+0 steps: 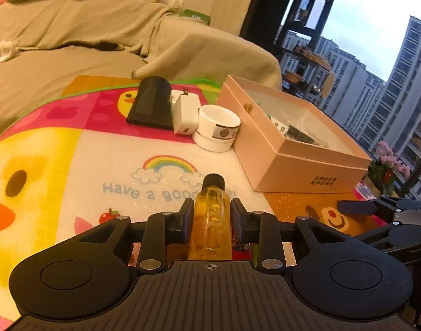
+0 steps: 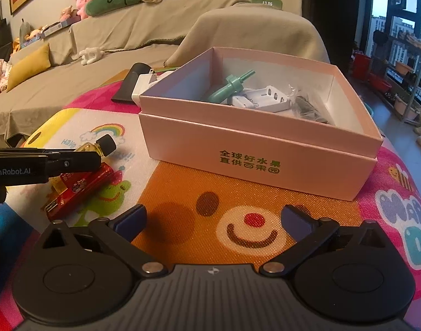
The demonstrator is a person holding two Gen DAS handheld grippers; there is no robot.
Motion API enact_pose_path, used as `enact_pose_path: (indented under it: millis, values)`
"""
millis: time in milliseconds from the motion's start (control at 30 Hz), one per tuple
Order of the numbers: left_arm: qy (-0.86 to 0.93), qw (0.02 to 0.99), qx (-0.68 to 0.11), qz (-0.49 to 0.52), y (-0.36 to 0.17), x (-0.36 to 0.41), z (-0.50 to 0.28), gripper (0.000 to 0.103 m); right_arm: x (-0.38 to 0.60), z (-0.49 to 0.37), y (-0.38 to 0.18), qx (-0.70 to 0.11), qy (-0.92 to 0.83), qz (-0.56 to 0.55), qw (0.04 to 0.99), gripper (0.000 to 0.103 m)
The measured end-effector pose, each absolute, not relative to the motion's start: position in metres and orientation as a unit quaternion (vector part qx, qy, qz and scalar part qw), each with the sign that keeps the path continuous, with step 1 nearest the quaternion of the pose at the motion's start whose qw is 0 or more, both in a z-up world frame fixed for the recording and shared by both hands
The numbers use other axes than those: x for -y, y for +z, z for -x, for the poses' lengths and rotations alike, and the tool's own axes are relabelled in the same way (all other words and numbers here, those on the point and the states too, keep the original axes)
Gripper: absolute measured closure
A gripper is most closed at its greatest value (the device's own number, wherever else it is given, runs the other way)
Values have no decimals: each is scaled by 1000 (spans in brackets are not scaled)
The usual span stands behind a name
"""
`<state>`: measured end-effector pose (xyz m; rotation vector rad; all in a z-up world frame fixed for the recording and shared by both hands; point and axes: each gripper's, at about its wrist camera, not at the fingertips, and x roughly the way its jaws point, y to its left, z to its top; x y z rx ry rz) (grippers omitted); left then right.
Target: Organize rigid objects
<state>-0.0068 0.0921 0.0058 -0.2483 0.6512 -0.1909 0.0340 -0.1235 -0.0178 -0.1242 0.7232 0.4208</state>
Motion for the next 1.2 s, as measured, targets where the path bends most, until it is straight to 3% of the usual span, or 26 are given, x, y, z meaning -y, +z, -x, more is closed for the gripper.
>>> enact_pose_path:
  millis: [233, 633, 733, 767, 867, 1200]
  values:
    - [-84, 933, -318, 145, 10, -112, 19, 71, 117, -31, -15, -355, 243, 84, 899, 0]
    - [-56, 923, -308, 222, 3, -163, 44, 71, 19, -11, -8, -309, 384, 174, 853, 1]
    - [-56, 924, -305, 223, 3, -162, 45, 71, 14, -18, -9, -305, 386, 169, 854, 16]
    - [-56, 925, -305, 221, 3, -162, 45, 71, 16, -18, -7, -307, 390, 163, 853, 29]
    - [-53, 927, -306, 210, 5, -157, 45, 71, 24, -12, -3, -306, 394, 171, 850, 56]
    - [-121, 927, -318, 158, 5, -104, 22, 71, 91, -22, 11, -327, 258, 236, 878, 57]
